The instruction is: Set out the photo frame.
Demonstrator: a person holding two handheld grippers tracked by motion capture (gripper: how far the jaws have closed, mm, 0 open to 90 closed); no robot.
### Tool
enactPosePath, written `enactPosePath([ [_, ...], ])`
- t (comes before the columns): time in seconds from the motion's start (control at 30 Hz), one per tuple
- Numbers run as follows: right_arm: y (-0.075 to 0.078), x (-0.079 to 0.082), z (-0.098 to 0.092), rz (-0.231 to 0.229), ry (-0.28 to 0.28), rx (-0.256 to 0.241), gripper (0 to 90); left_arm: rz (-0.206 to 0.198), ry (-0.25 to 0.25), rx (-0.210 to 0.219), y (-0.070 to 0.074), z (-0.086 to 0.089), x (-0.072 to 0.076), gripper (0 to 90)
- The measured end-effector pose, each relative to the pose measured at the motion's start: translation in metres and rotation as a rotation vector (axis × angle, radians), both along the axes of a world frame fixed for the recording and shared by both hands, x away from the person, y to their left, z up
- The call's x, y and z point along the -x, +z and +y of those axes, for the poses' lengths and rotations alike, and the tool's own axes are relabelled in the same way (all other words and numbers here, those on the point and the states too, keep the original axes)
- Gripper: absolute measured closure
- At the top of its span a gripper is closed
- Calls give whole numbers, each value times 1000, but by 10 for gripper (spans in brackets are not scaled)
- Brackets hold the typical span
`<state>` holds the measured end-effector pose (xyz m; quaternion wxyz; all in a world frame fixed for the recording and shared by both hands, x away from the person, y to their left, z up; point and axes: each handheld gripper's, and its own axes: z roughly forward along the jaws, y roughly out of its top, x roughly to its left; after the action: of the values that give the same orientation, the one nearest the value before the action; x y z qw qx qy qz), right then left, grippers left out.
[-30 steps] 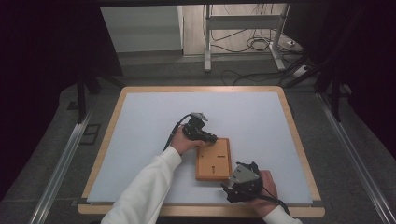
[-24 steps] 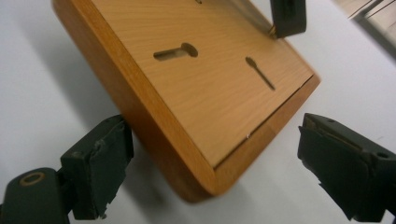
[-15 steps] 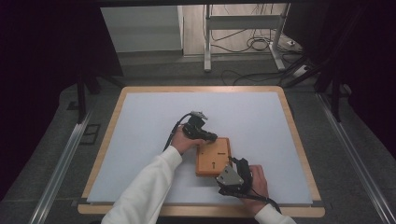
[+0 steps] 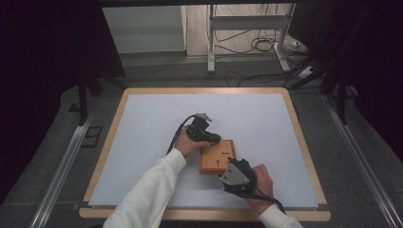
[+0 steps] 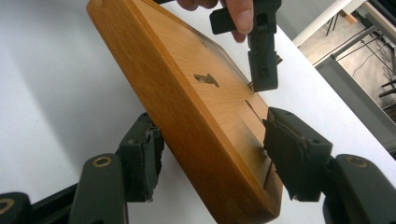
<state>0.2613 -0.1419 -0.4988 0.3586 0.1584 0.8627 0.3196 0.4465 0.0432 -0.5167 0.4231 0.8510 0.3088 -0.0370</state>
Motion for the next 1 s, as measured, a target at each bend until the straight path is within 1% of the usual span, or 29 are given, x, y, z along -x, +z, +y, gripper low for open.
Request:
enactPosePath([
  [0.1, 0, 0, 0, 0, -1, 1, 394, -3, 15, 1, 1, 3, 0, 759],
  [0.2, -1, 0, 0, -3, 0, 11, 394, -13, 58, 11, 5, 11, 1, 632],
  [0.23, -1, 0, 0, -2, -1, 10, 394, -28, 67, 8, 7, 14, 1, 568],
  [0.27, -1, 0, 0, -3, -2, 10, 396, -44, 88, 11, 10, 17, 3, 532],
  [0.37, -1, 0, -1, -14, -4, 8, 406, -100, 110, -7, 20, 29, 12, 443],
  [0.47, 0, 0, -2, -18, -10, 6, 412, -131, 119, -8, 26, 42, 22, 415],
  [0.57, 1, -1, -3, -24, -15, 4, 416, -138, 130, -6, 26, 59, 33, 396],
  [0.63, 2, -1, -4, -27, -20, 3, 419, -129, 138, -12, 25, 70, 42, 383],
  [0.73, 3, -1, -5, -31, -24, 3, 422, -122, 153, -5, 23, 88, 56, 374],
  [0.8, 3, -1, -5, -33, -27, 4, 426, -123, 152, -10, 20, 99, 66, 371],
  [0.93, 4, -1, -6, -38, -31, -1, 432, -110, 165, -14, 10, 118, 83, 366],
  [1.0, 5, -2, -6, -41, -34, -1, 435, -103, 164, -30, 4, 126, 91, 364],
])
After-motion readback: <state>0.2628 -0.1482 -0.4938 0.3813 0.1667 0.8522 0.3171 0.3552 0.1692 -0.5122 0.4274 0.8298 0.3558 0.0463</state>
